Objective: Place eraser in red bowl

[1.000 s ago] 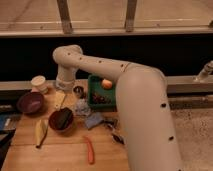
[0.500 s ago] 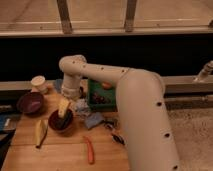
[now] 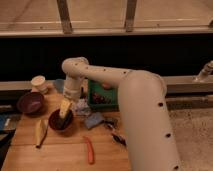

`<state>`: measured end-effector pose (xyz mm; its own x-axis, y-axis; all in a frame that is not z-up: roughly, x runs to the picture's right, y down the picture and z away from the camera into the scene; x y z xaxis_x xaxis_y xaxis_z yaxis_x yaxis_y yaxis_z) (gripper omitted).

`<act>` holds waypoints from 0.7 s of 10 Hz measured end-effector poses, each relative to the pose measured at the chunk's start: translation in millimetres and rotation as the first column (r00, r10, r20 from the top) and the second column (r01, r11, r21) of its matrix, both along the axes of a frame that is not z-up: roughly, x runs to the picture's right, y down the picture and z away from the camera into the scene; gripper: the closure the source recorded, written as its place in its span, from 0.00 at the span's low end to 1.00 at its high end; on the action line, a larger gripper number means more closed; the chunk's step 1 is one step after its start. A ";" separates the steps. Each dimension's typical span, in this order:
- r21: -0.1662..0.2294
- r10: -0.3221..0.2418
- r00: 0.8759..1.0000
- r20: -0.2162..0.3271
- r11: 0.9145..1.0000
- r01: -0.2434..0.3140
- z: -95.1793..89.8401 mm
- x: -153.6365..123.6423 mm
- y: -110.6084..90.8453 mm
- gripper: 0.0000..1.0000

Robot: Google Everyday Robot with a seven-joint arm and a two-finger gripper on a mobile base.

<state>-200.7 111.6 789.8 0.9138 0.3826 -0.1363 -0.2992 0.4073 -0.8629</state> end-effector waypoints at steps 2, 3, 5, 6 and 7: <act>-0.041 0.014 1.000 0.028 0.999 -0.012 8.4 -5.1 13.2 0.20; -0.062 0.022 0.999 0.046 0.998 -0.020 15.1 -7.1 22.6 0.20; -0.079 0.029 0.997 0.069 0.997 -0.024 15.7 -10.5 26.8 0.20; -0.082 0.029 0.996 0.079 0.996 -0.022 13.5 -12.2 26.9 0.20; -0.079 0.026 0.996 0.087 0.997 -0.019 10.1 -14.1 25.0 0.20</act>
<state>-214.8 136.5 799.9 0.9149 0.3944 -0.0863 -0.2294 0.3318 -0.9150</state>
